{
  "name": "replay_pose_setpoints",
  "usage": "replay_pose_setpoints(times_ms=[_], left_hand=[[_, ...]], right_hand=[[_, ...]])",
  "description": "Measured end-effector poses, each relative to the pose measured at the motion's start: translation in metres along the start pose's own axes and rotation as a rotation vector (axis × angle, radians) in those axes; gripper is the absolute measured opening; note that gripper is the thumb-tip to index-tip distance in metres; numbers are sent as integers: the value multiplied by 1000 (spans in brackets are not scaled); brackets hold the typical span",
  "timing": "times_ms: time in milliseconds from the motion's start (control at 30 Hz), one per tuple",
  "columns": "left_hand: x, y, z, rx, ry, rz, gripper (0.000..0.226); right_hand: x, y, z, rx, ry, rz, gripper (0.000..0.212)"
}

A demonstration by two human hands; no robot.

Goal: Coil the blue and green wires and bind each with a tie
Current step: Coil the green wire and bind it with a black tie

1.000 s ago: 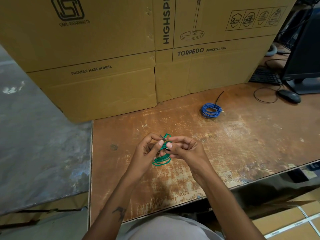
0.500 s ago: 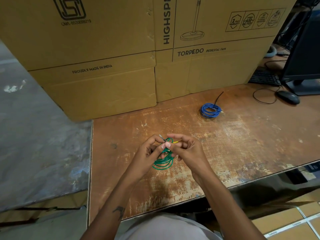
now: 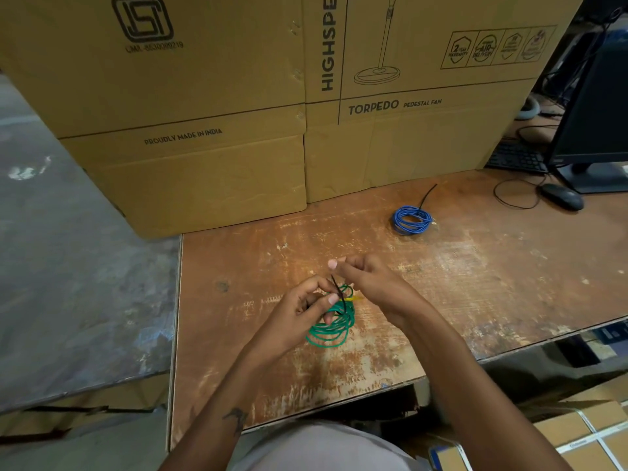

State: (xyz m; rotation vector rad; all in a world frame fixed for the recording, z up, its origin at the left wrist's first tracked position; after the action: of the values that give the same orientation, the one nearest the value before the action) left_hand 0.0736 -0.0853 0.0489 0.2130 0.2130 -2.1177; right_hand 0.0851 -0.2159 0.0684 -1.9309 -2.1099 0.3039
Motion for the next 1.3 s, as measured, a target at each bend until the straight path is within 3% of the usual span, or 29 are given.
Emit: replay_pose_setpoints(times_ms=[167,267,400,567,767,933,1100,1300], left_hand=[[-2,-3,3,-2,-44,38,11],[-6,-1,4,14,-33,61,14],[-7,0,6,23,-47,75,10],[-4,0,15,70,-4,25,11],[-13,-5,15,57,4,135,24],[-17,-3,12,46,-64,284,29],[-20,-1,8,33,-77,318,18],[-20,-1,8,28,-56,349,25]], right_hand=[[-5,-6,-11,-86,-19,-62,27],[1,-6,-11,-104,-3,-101,18],[-1,3,-7,-110,61,-6,5],[-3,15,-8,-143,71,112,10],[-7,16,-18,-253,-138,300,14],[2,8,-39,-388,-140,260,14],[8,5,-49,-426,-157,204,15],[7,4,-46,-450,-137,228,13]])
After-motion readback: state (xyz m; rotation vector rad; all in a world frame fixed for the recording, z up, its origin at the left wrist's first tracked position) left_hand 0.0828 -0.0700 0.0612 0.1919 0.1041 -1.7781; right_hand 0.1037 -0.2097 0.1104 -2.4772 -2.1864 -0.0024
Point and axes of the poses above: each hand's wrist, its own y-axis towards the middle knuckle, its own x-axis out of the palm, z = x × y, the point moved 9 cm from there along y, towards the middle knuckle, and after that the axes turned 11 degrees about y, right-handed, at the moved point
